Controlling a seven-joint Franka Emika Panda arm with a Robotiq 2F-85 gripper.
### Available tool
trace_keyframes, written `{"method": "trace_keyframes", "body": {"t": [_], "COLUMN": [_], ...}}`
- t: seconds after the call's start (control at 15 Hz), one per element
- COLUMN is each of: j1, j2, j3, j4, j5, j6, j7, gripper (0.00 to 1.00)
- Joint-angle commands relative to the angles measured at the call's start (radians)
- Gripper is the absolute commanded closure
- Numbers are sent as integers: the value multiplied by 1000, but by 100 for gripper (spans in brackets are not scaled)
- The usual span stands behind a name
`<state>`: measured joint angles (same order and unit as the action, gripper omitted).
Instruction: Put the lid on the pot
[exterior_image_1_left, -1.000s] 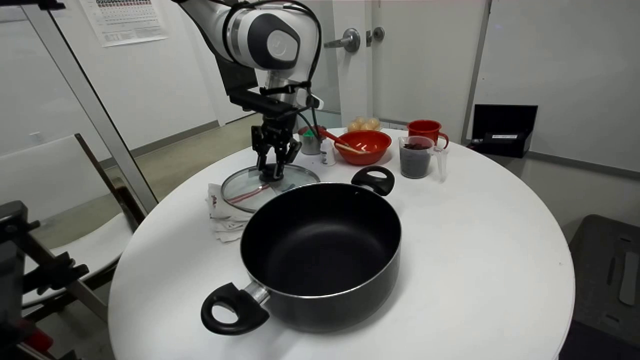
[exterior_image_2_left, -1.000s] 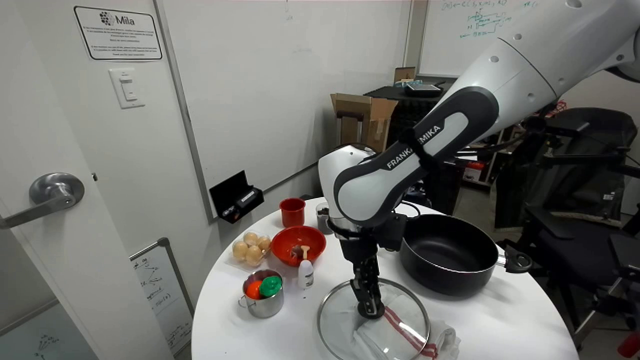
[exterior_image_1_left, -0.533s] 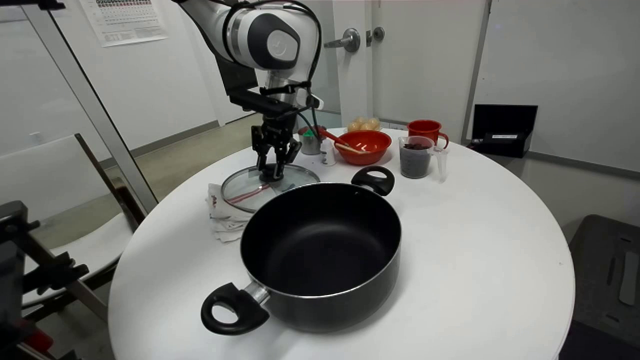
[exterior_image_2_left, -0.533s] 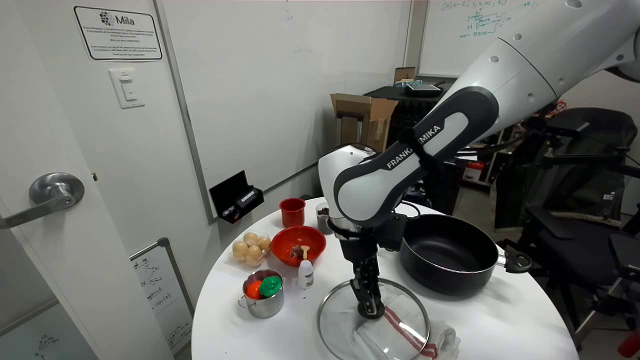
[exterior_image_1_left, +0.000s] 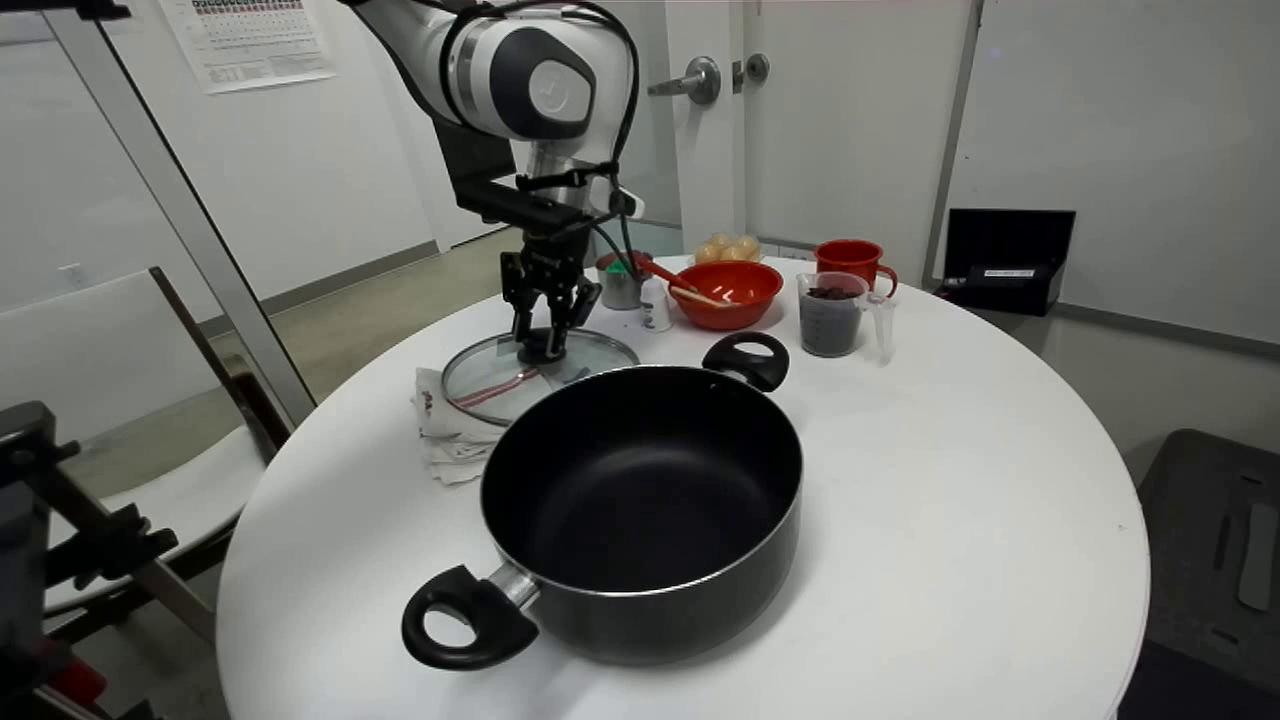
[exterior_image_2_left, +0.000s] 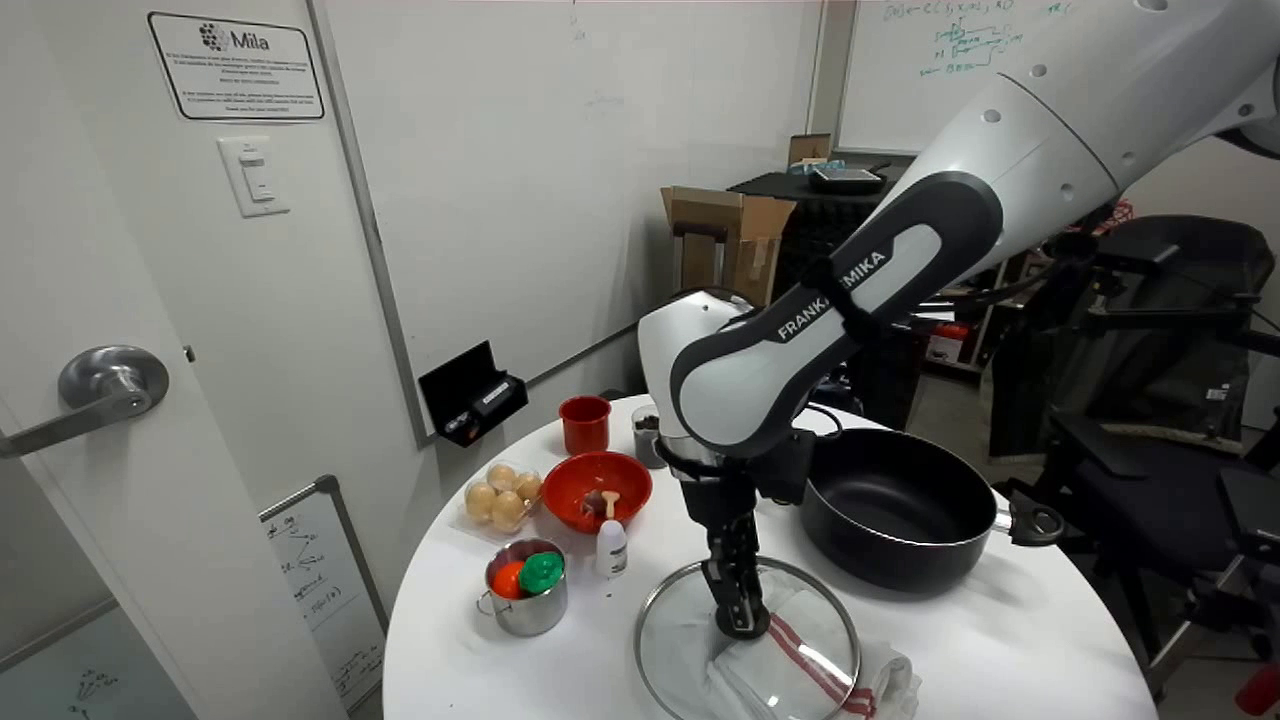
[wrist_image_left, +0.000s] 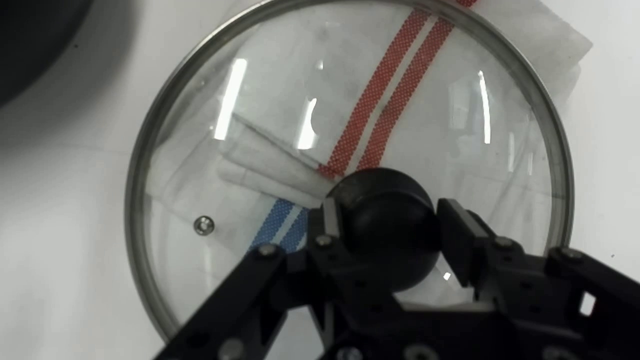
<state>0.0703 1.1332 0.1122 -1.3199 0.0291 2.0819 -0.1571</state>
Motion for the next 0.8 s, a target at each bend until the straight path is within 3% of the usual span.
{"method": "trace_keyframes", "body": {"t": [0.0, 0.73], "j1": [17, 48], "j2": [-77, -284], "j3": [-12, -46], "j4": [-125, -459], "j5": [-15, -21], "j6": [85, 395], "j7": [27, 126], "gripper": [75, 75]}}
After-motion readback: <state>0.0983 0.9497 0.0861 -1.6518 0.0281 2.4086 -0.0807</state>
